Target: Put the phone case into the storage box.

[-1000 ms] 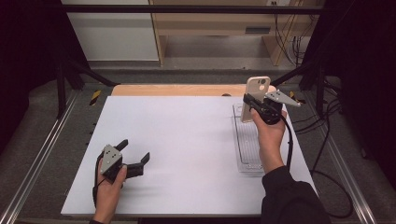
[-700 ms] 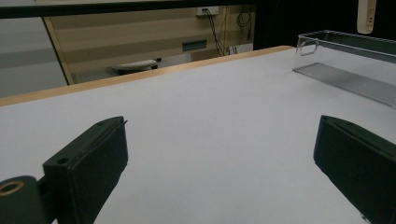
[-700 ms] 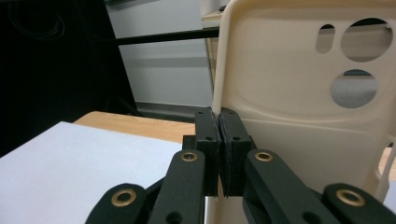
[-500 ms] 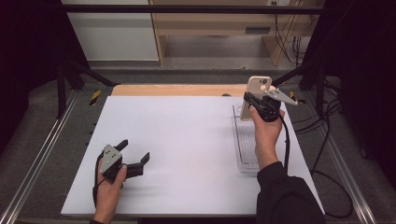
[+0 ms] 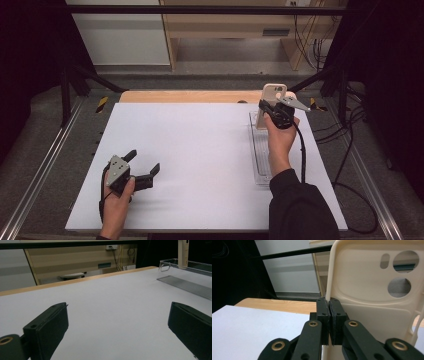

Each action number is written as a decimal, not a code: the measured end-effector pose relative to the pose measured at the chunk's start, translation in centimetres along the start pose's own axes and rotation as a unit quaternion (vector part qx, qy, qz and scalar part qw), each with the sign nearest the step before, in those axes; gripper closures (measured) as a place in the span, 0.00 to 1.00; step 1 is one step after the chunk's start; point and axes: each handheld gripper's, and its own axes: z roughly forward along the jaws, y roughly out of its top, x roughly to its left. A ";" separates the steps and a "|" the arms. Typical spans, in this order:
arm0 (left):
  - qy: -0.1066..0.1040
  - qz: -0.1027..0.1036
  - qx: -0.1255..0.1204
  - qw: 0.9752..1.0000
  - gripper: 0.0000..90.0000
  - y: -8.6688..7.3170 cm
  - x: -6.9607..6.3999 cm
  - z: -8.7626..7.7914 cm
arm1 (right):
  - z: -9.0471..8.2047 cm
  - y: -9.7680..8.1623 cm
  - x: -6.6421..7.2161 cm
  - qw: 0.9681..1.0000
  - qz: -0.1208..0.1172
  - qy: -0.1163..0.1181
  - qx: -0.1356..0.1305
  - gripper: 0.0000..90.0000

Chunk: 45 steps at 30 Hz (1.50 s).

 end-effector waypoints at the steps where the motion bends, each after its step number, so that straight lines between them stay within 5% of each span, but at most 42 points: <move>1: 0.000 0.000 0.001 1.000 0.03 0.0 0.0 0.0 | 0.2 -0.1 0.1 1.000 -0.006 -0.004 0.004 0.98; 45: -0.002 -0.005 0.004 1.000 0.03 -0.3 -0.1 0.4 | 3.1 -2.0 -0.1 1.000 -0.013 -0.026 -0.011 0.98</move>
